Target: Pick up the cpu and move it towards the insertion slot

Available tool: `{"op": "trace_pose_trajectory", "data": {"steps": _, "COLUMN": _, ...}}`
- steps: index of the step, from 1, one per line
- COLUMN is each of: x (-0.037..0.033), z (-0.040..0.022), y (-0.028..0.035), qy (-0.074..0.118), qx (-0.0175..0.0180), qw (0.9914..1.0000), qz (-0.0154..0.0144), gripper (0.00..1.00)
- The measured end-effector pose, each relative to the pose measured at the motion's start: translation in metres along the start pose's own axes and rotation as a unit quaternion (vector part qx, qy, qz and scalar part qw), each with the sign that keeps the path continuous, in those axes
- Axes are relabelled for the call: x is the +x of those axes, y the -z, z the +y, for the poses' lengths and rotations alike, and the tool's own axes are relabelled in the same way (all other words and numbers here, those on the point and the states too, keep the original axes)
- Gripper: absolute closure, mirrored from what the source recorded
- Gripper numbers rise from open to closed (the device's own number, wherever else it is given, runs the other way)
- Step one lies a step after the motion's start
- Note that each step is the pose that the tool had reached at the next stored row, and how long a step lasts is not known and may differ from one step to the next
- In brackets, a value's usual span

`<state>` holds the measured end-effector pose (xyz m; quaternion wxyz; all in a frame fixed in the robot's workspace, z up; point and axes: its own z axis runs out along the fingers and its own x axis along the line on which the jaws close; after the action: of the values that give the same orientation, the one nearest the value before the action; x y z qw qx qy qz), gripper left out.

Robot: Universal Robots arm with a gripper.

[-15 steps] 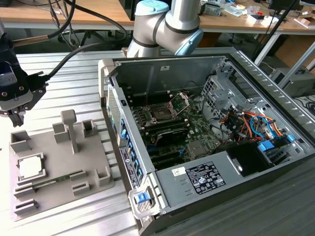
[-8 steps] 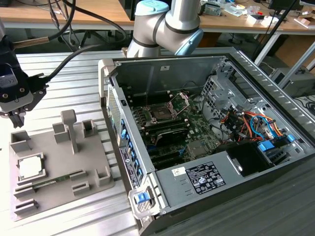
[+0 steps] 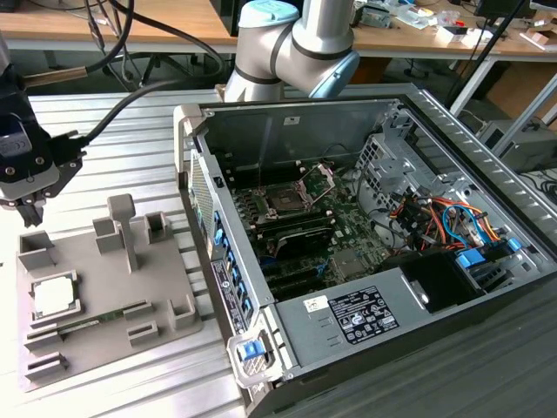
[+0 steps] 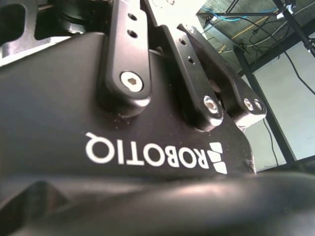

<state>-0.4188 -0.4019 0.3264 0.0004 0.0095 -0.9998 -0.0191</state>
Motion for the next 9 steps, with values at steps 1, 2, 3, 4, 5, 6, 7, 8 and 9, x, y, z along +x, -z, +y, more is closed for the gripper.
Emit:
{"op": "trace_pose_trajectory", "data": {"steps": 1, "x": 0.0, "z": 0.0, "y": -0.0002, "qy": 0.0, "qx": 0.0, "qw": 1.0, "qz": 0.0, "gripper": 0.89}}
{"op": "trace_pose_trajectory", "data": {"steps": 2, "x": 0.0, "z": -0.0001, "y": -0.0003, "qy": 0.0, "qx": 0.0, "qw": 1.0, "qz": 0.0, "gripper": 0.89}}
{"op": "trace_pose_trajectory", "data": {"steps": 3, "x": 0.0, "z": -0.0002, "y": -0.0005, "qy": 0.0, "qx": 0.0, "qw": 1.0, "qz": 0.0, "gripper": 0.89}}
{"op": "trace_pose_trajectory", "data": {"steps": 4, "x": 0.0001, "z": -0.004, "y": -0.002, "qy": 0.0, "qx": 0.0, "qw": 1.0, "qz": 0.0, "gripper": 0.89}}
{"op": "trace_pose_trajectory", "data": {"steps": 5, "x": 0.0001, "z": -0.0079, "y": -0.0025, "qy": 0.0, "qx": 0.0, "qw": 1.0, "qz": 0.0, "gripper": 0.89}}
{"op": "trace_pose_trajectory", "data": {"steps": 6, "x": 0.0002, "z": -0.0107, "y": -0.003, "qy": 0.0, "qx": 0.0, "qw": 1.0, "qz": 0.0, "gripper": 0.89}}
{"op": "trace_pose_trajectory", "data": {"steps": 7, "x": 0.0003, "z": -0.0134, "y": -0.0044, "qy": 0.0, "qx": 0.0, "qw": 1.0, "qz": 0.0, "gripper": 0.89}}
{"op": "trace_pose_trajectory", "data": {"steps": 8, "x": 0.0003, "z": -0.0137, "y": -0.0046, "qy": 0.0, "qx": 0.0, "qw": 1.0, "qz": 0.0, "gripper": 0.89}}
{"op": "trace_pose_trajectory", "data": {"steps": 9, "x": 0.0003, "z": -0.0139, "y": -0.0047, "qy": 0.0, "qx": 0.0, "qw": 1.0, "qz": 0.0, "gripper": 0.89}}
